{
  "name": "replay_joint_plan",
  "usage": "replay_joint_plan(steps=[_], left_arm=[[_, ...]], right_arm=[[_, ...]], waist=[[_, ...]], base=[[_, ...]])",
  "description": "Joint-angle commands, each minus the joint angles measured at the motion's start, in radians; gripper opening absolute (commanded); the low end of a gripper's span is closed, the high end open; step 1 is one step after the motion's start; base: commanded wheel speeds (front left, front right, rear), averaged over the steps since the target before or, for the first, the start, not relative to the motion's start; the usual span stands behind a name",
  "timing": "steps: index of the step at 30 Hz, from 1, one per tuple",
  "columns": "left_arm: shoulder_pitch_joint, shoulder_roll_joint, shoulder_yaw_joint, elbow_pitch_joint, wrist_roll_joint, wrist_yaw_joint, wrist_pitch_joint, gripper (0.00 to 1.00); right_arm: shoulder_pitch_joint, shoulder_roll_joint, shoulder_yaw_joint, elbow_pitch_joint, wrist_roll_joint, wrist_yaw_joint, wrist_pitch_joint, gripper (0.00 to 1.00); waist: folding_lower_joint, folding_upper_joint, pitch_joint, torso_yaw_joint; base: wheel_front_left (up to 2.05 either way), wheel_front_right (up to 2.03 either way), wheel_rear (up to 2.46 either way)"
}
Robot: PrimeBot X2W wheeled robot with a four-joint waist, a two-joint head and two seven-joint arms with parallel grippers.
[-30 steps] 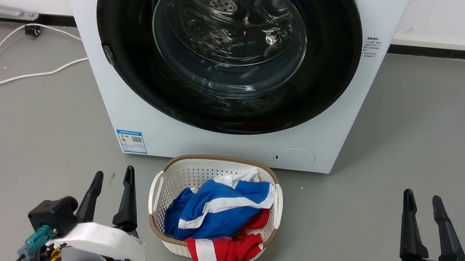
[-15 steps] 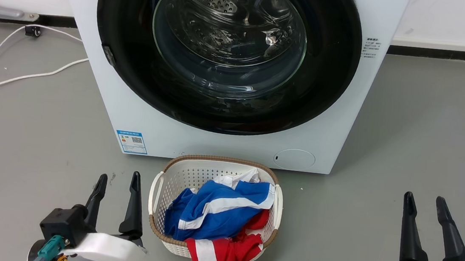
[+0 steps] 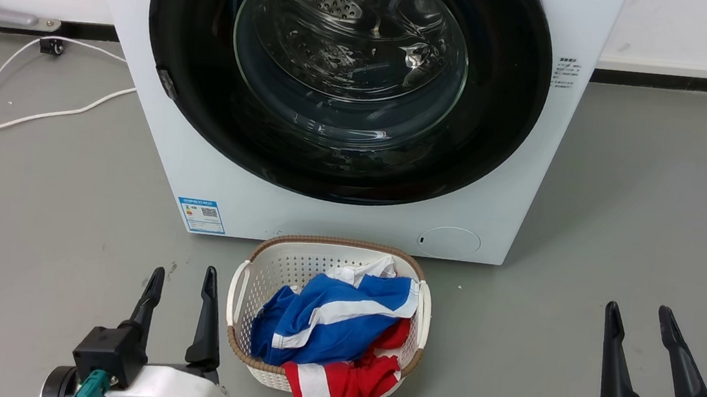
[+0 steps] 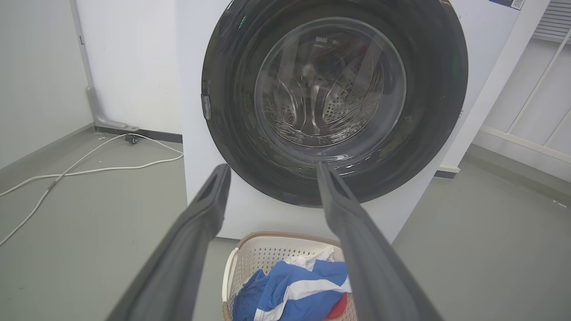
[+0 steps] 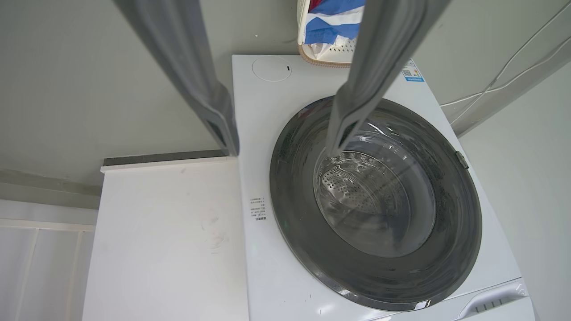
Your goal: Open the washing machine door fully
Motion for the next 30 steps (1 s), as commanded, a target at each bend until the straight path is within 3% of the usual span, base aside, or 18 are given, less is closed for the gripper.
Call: replay_joint_plan(steps=[1,21,30], left_arm=[[0.007,-0.003,0.003,-0.003,0.019,-0.005,-0.007,1.0],[0.026,-0.027,0.029,0.015,0.159,-0.033,-0.046,1.0],[0.029,-0.029,0.038,0.03,0.173,-0.039,-0.051,1.0]], right_arm=[[0.005,0.001,0.002,-0.012,-0.019,0.002,-0.012,1.0],[0.036,0.002,0.008,-0.004,-0.137,0.001,-0.046,1.0],[0.041,0.002,0.01,0.006,-0.097,0.001,-0.053,1.0]], waist=[[0.0,0.0,0.0,0.0],[0.0,0.0,-0.003,0.002],[0.0,0.0,-0.005,0.005]], base=[[0.0,0.0,0.0],[0.0,0.0,0.0],[0.0,0.0,0.0]])
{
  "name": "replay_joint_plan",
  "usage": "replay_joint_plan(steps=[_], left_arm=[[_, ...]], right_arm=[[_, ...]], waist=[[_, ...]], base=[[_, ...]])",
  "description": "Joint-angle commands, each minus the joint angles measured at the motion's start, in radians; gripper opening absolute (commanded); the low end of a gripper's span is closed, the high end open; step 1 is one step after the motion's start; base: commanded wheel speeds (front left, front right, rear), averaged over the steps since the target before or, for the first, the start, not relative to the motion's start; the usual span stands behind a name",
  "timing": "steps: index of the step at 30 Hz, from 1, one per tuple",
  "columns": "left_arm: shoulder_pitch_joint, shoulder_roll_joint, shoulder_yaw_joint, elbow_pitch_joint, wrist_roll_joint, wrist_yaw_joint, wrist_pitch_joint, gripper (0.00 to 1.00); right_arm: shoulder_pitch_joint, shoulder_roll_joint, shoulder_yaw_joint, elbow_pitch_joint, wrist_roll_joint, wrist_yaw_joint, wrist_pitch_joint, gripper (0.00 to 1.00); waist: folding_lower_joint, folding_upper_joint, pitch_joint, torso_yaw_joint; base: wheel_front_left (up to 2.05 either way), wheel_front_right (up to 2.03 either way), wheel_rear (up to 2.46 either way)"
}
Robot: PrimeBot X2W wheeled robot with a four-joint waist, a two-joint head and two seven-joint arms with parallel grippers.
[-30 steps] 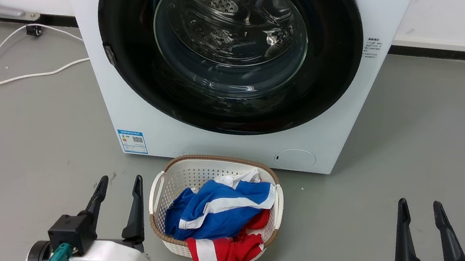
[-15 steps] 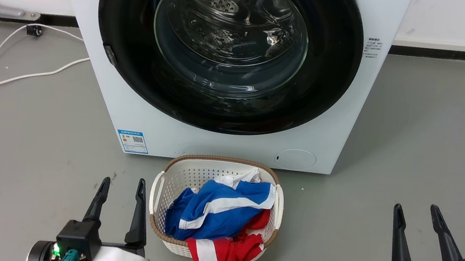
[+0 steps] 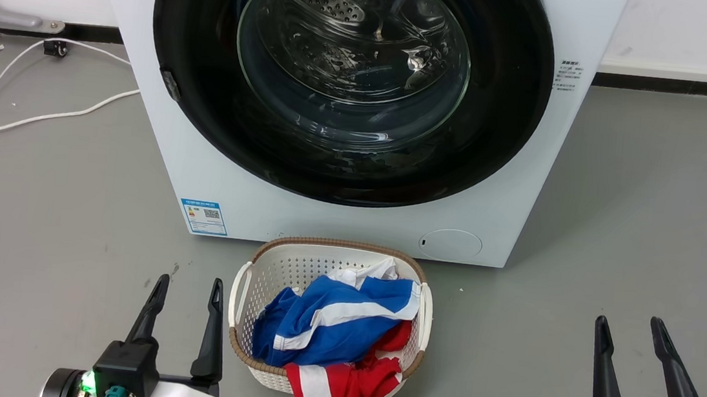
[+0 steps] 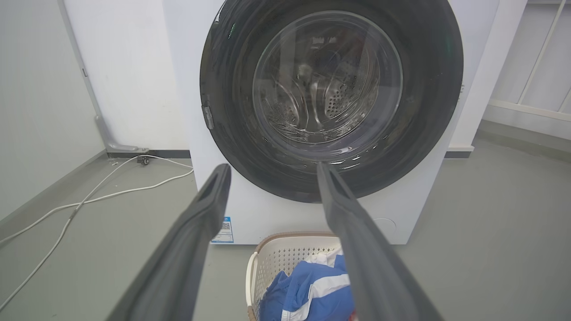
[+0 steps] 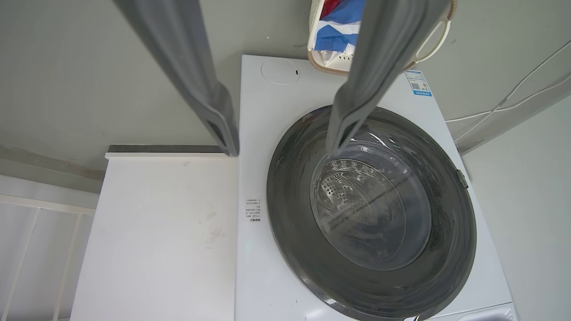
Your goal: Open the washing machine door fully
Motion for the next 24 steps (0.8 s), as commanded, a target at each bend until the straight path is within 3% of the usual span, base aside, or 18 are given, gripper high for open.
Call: replay_joint_plan(steps=[1,12,13,14,15,16,20,24], left_arm=[[0.009,-0.001,0.003,0.003,-0.001,0.0,-0.003,1.0],[0.011,-0.001,-0.002,0.009,-0.013,0.006,-0.003,1.0],[0.01,-0.001,-0.003,0.009,-0.013,0.006,-0.003,1.0],[0.01,-0.001,-0.003,0.009,-0.013,0.007,-0.003,1.0],[0.009,-0.001,-0.004,0.01,-0.013,0.008,-0.003,1.0],[0.009,-0.001,-0.004,0.01,-0.013,0.008,-0.003,1.0],[0.009,-0.001,-0.005,0.01,-0.014,0.01,-0.003,1.0],[0.01,-0.001,-0.003,0.009,-0.017,0.013,-0.003,1.0]], right_arm=[[0.01,0.002,0.0,0.005,0.015,0.0,-0.002,1.0],[0.013,0.002,0.01,0.019,0.023,0.0,-0.002,1.0],[0.013,0.002,0.011,0.02,0.021,0.0,-0.002,0.89],[0.013,0.002,0.011,0.02,0.019,0.0,-0.002,0.61],[0.013,0.002,0.011,0.021,0.016,0.0,-0.002,0.23],[0.013,0.002,0.015,0.023,0.012,0.0,-0.002,0.0],[0.002,0.002,0.023,0.012,0.037,0.0,-0.002,0.0],[-0.01,0.002,0.017,0.021,0.224,0.0,-0.002,0.0]], waist=[[0.0,0.0,0.0,0.0],[0.0,0.0,0.0,0.001],[0.0,0.0,0.0,0.002],[0.0,0.0,0.0,0.002],[0.0,0.0,0.001,0.002],[0.0,0.0,0.001,0.003],[0.0,0.0,0.001,0.003],[0.0,0.0,0.002,0.001]], base=[[0.0,0.0,0.0],[0.0,0.0,0.0],[0.0,0.0,0.0],[0.0,0.0,0.0],[0.0,0.0,0.0],[0.0,0.0,0.0],[0.0,0.0,0.0],[0.0,0.0,0.0]])
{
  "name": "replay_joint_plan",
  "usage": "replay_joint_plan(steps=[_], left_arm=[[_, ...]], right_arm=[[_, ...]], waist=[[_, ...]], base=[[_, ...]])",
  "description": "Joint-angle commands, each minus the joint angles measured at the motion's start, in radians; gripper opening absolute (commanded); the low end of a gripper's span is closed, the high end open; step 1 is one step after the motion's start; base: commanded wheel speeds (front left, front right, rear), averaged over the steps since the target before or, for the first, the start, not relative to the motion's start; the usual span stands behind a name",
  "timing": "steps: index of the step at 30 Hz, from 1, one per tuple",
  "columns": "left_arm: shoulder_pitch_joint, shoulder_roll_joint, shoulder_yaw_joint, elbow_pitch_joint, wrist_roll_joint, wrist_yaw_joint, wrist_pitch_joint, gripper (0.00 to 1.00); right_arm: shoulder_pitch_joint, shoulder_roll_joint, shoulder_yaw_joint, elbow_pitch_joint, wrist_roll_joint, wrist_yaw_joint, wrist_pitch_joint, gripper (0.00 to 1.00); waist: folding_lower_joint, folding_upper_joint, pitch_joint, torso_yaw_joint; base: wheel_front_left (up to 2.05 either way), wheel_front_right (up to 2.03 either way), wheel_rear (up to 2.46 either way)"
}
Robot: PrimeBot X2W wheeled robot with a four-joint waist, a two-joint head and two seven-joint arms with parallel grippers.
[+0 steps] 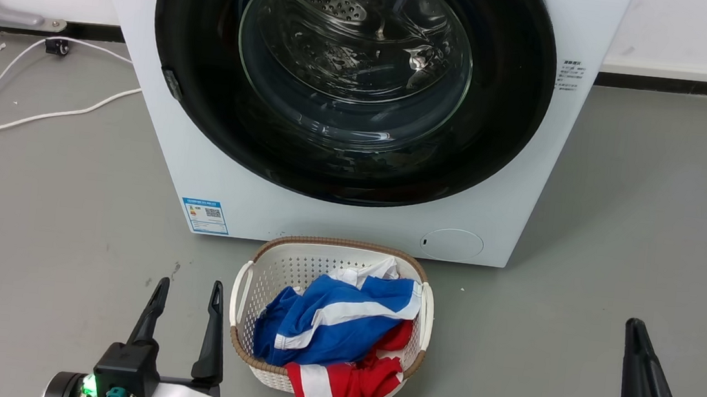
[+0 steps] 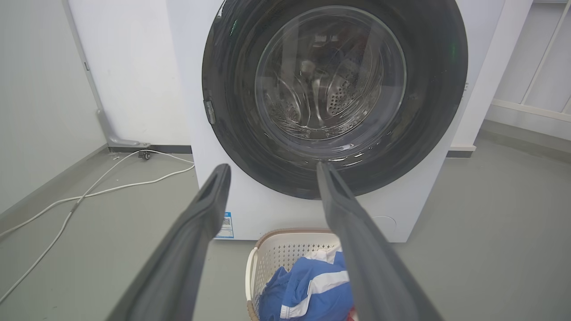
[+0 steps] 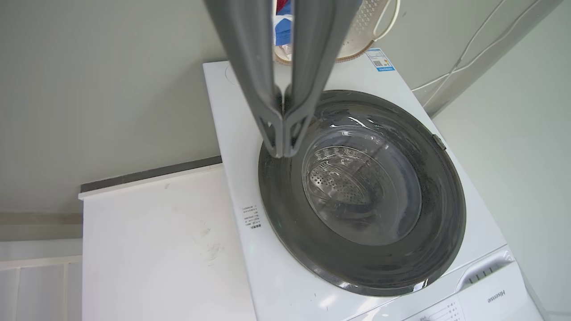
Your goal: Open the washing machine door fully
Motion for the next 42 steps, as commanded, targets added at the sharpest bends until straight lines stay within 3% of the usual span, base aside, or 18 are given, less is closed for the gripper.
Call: replay_joint_plan(steps=[1,12,16,20,23,29,42], left_arm=[[0.007,0.0,0.001,0.0,-0.005,0.005,-0.003,1.0],[0.003,0.0,-0.002,0.008,-0.008,0.005,-0.003,1.0],[0.005,0.0,-0.001,0.007,-0.009,0.007,-0.003,1.0],[0.006,0.0,0.001,0.005,-0.008,0.007,-0.003,1.0],[0.007,0.0,0.002,0.004,-0.007,0.006,-0.003,1.0],[0.009,0.0,0.002,0.002,-0.008,0.009,-0.003,1.0],[0.004,0.0,0.006,-0.006,0.009,0.017,-0.003,1.0]], right_arm=[[-0.011,0.002,0.003,0.008,0.088,0.0,-0.002,0.0],[-0.011,0.001,0.067,0.062,0.913,0.0,-0.002,0.0],[-0.001,-0.002,0.102,0.025,1.131,0.0,0.018,0.0],[0.016,-0.01,0.085,-0.025,1.315,0.0,0.119,0.0],[0.032,-0.009,0.053,-0.043,1.399,0.0,0.201,0.0],[0.05,-0.004,0.009,-0.035,1.429,0.0,0.292,0.0],[0.0,0.001,-0.036,0.002,1.362,0.0,0.299,0.0]], waist=[[0.0,-0.0001,0.0,-0.001],[0.0,-0.0001,-0.002,0.0],[0.0,-0.0001,-0.003,-0.001],[0.0,-0.0001,-0.003,-0.002],[0.0,-0.0001,-0.003,-0.002],[0.0,-0.0001,-0.003,-0.001],[0.0,-0.0001,0.007,0.004]], base=[[0.0,0.0,0.0],[0.0,0.0,0.0],[0.0,0.0,0.0],[0.0,0.0,0.0],[0.0,0.0,0.0],[0.0,0.0,0.0],[0.0,0.0,0.0]])
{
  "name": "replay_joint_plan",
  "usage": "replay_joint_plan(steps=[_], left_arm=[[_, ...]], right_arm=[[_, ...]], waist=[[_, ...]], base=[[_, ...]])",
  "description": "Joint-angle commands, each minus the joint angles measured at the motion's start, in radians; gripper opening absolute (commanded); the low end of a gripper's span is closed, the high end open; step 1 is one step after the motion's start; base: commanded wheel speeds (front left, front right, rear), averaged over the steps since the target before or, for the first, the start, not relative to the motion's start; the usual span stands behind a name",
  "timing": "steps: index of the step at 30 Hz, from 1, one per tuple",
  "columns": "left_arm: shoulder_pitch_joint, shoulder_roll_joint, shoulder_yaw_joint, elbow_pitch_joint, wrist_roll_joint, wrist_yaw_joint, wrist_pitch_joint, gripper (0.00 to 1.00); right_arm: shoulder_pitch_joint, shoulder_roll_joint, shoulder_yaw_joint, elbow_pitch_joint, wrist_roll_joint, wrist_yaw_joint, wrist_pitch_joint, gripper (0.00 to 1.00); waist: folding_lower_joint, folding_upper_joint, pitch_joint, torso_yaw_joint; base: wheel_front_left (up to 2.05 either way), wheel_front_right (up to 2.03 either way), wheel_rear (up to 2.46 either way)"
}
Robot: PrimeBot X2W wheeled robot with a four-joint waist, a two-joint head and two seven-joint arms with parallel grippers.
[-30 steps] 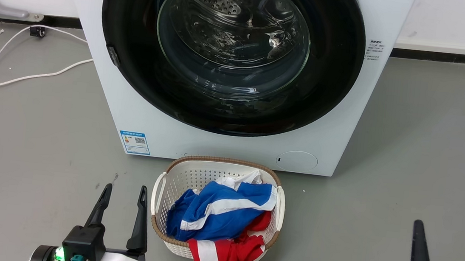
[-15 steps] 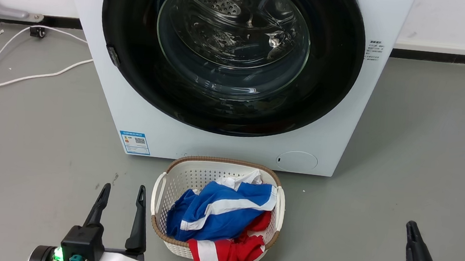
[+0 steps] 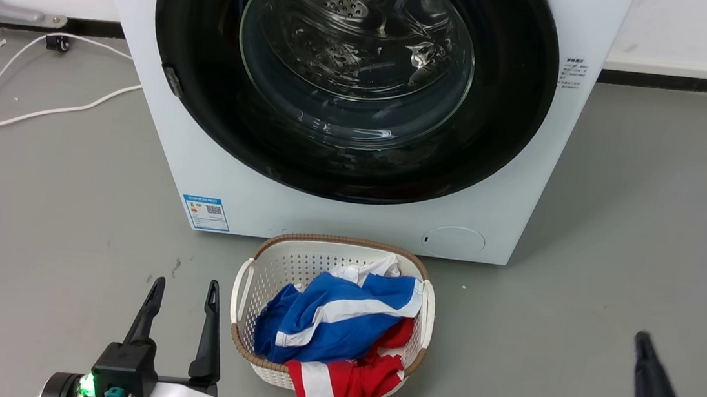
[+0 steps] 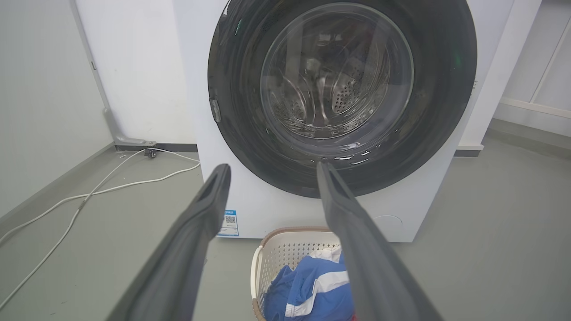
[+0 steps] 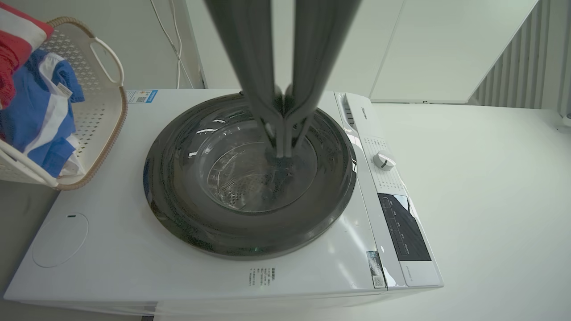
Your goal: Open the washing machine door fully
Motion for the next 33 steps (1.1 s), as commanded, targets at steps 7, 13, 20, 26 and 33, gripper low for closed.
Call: replay_joint_plan(steps=[7,13,20,26,33], left_arm=[[-0.035,0.0,-0.002,-0.019,0.017,0.006,-0.003,1.0],[-0.086,0.0,-0.016,-0.035,0.027,-0.003,-0.003,1.0],[-0.177,0.0,-0.047,-0.068,0.039,0.004,-0.003,1.0],[-0.235,0.0,-0.065,-0.092,0.036,0.014,-0.003,1.0],[-0.289,0.0,-0.086,-0.106,0.021,0.026,-0.003,1.0]], right_arm=[[-0.171,-0.028,-0.122,0.058,-0.008,0.0,0.003,0.0],[-0.383,-0.109,-0.216,0.173,-0.006,0.0,0.038,0.0],[-0.662,-0.254,-0.243,0.321,-0.041,0.0,0.11,0.0],[-0.863,-0.349,-0.204,0.395,-0.081,0.0,0.17,0.0],[-1.086,-0.443,-0.111,0.512,-0.152,0.0,0.246,0.0]], waist=[[0.0,0.0,0.051,0.009],[0.0,0.0,0.132,0.031],[0.0,0.0,0.274,0.083],[0.0,0.0,0.373,0.116],[0.0,0.0,0.464,0.154]], base=[[0.0,0.0,0.0],[0.0,0.0,0.0],[0.0,0.0,0.0],[0.0,0.0,0.0],[0.0,0.0,0.0]])
